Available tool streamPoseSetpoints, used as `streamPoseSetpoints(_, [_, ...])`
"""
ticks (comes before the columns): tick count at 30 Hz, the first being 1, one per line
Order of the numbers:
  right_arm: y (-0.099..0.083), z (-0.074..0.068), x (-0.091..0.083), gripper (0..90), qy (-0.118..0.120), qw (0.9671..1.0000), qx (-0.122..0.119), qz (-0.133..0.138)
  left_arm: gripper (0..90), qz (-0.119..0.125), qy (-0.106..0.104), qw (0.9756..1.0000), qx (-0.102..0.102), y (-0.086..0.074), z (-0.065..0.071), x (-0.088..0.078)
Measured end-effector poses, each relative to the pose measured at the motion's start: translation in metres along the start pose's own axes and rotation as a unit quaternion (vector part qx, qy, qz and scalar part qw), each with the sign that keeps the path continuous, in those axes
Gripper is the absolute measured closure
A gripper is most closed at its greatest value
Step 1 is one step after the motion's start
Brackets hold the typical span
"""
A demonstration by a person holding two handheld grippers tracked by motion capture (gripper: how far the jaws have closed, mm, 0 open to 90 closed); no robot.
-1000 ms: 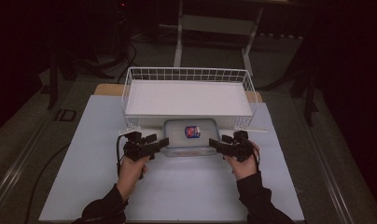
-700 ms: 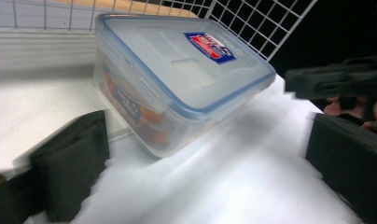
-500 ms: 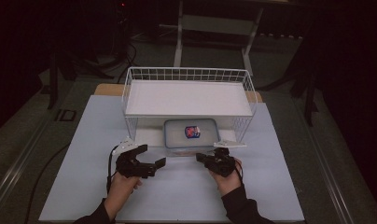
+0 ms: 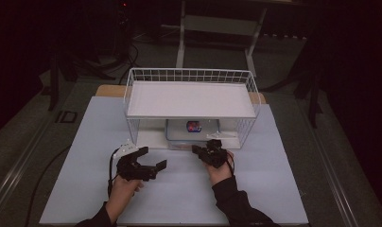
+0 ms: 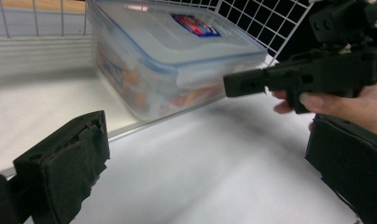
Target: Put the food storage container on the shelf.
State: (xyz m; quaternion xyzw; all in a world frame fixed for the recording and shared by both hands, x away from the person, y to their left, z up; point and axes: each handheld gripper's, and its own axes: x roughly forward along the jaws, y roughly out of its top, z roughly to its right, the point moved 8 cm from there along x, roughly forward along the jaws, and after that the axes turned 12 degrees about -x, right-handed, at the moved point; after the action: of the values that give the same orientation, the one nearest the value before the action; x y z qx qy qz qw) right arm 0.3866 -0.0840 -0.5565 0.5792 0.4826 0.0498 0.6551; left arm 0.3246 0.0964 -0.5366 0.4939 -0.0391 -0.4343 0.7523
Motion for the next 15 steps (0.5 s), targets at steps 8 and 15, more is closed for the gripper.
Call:
streamPoseSetpoints(8, [0.013, 0.016, 0.014, 89.9, -0.021, 0.9995, 0.02, 0.009, 0.0, 0.002, -0.004, 1.0, -0.008, 0.0, -0.005, -0.002])
streamPoseSetpoints(15, [0.019, 0.023, 0.023, 89.9, -0.021, 0.9991, 0.034, 0.011, 0.0, 0.004, -0.005, 1.0, -0.007, 0.0, -0.005, -0.004])
